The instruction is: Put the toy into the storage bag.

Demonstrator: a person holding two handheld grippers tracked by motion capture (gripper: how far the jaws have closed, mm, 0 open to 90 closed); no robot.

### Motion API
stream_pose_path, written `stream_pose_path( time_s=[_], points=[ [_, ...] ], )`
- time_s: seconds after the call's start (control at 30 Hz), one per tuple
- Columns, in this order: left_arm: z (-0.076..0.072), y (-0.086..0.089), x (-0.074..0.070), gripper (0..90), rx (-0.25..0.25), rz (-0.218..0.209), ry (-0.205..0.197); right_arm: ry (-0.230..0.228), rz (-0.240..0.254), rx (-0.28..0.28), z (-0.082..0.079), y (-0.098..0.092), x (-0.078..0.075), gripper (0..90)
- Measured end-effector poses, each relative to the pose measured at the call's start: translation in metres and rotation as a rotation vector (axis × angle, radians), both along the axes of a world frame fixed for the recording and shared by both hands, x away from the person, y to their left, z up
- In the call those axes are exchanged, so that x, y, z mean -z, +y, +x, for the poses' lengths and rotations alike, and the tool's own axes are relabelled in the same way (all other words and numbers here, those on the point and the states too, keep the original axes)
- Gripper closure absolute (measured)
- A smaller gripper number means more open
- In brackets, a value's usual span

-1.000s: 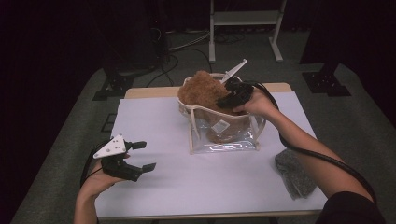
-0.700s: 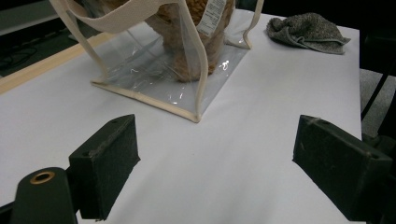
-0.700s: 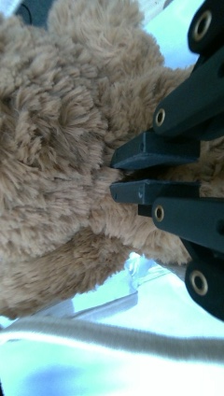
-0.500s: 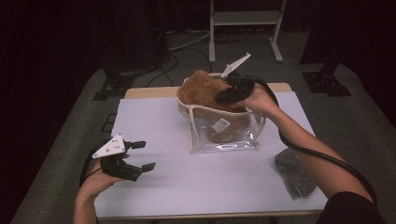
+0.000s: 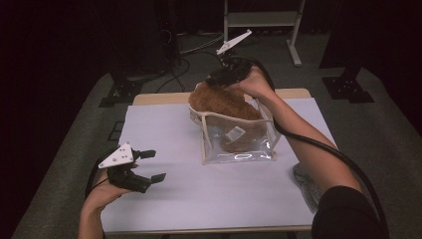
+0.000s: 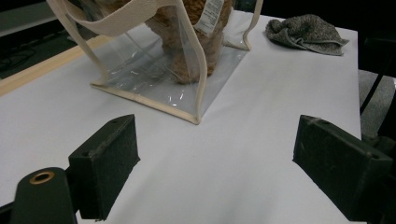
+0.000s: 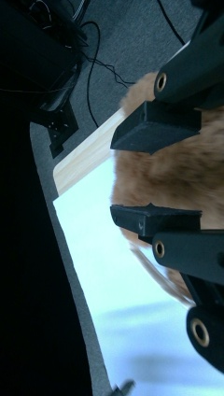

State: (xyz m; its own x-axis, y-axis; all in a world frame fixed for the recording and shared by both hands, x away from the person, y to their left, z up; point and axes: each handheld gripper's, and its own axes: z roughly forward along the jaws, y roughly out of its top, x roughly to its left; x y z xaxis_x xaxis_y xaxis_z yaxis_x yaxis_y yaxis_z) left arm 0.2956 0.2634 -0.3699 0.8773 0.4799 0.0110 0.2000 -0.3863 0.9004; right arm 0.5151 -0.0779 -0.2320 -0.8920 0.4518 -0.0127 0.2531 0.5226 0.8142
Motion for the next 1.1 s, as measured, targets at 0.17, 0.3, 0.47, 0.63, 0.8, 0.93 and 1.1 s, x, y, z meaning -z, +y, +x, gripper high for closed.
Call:
stream_pose_path(
  time_s=[0.17,0.3,0.47,0.63,0.8,0.93,1.1],
  points=[
    [-0.001,0.001,0.001,12.7,-0.002,-0.002,0.002,0.013,-0.045,0.012,0.012,0.013,0.015,62.8],
    [-0.001,0.001,0.001,12.7,-0.004,-0.001,0.001,0.053,-0.096,0.013,0.015,0.012,0.027,72.0],
    [-0.002,0.001,0.000,12.6,-0.005,0.000,0.002,0.046,-0.157,-0.021,0.009,0.012,0.035,76.2],
    [-0.003,0.001,0.000,12.6,-0.003,0.000,-0.001,0.065,-0.138,-0.035,0.006,0.009,0.043,76.8],
    [-0.003,-0.001,0.000,12.6,-0.001,0.001,0.002,0.063,-0.077,-0.025,0.005,0.007,0.045,72.0],
    [-0.003,-0.002,0.000,12.6,0.003,0.008,0.004,0.037,-0.034,-0.008,0.002,0.003,0.036,64.3],
    [-0.004,-0.004,0.000,12.6,0.005,0.006,0.002,0.026,-0.010,-0.008,-0.007,-0.011,0.024,59.7]
  ],
)
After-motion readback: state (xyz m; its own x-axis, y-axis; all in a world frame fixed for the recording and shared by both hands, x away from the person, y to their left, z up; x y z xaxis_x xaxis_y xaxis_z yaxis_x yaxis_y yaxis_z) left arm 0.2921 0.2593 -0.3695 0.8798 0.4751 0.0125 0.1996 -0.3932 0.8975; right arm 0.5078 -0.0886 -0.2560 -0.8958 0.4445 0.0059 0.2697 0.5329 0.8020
